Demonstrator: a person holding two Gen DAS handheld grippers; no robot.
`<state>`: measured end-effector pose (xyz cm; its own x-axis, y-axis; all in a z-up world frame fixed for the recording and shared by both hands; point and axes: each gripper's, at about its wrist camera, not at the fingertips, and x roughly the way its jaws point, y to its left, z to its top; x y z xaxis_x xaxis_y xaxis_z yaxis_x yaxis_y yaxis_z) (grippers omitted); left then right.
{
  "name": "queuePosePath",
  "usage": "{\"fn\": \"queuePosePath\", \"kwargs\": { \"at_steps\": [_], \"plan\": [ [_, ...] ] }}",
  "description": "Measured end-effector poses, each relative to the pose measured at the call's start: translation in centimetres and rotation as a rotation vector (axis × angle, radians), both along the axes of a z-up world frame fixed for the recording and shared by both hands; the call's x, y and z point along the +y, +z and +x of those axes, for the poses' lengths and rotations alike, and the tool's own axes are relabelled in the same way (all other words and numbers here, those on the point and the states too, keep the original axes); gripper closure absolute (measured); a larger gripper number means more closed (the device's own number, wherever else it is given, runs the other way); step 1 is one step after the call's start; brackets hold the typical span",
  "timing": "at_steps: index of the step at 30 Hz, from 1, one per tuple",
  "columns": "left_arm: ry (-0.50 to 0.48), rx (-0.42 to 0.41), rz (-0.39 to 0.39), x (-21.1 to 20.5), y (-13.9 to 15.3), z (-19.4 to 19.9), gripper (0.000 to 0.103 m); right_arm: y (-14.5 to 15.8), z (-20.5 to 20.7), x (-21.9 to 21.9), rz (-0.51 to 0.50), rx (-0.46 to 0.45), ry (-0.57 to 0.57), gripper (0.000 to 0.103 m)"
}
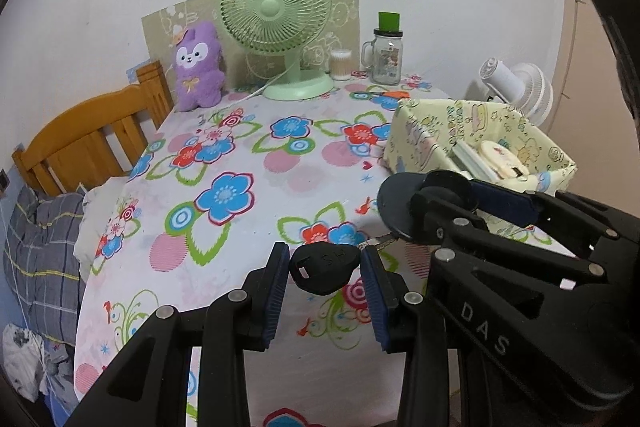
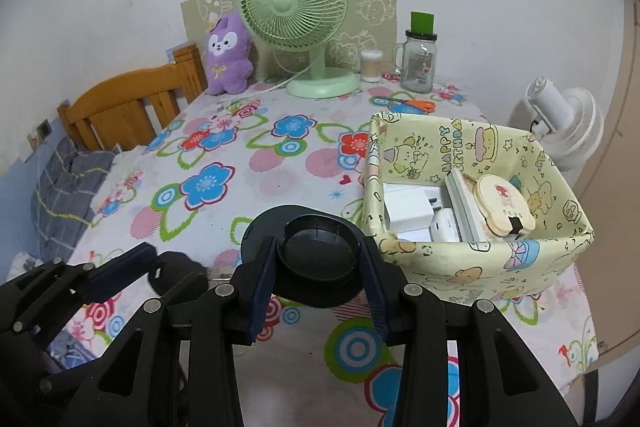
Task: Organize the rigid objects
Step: 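Carry the black key in the left tool while the right tool carries the rubber disc to the box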
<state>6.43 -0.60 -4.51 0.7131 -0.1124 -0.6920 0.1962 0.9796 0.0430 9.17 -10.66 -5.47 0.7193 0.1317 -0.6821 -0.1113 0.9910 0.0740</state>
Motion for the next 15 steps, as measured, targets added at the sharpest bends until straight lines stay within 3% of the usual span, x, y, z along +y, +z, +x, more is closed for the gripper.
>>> {"fn": "queuePosePath", "kwargs": {
  "at_steps": [15],
  "plan": [
    [-0.009, -0.057, 0.011, -1.5, 3.4, -0.6, 0.066, 3.8, -1.0, -1.3, -0.009, -0.060, -0.005, 0.059]
  ]
}}
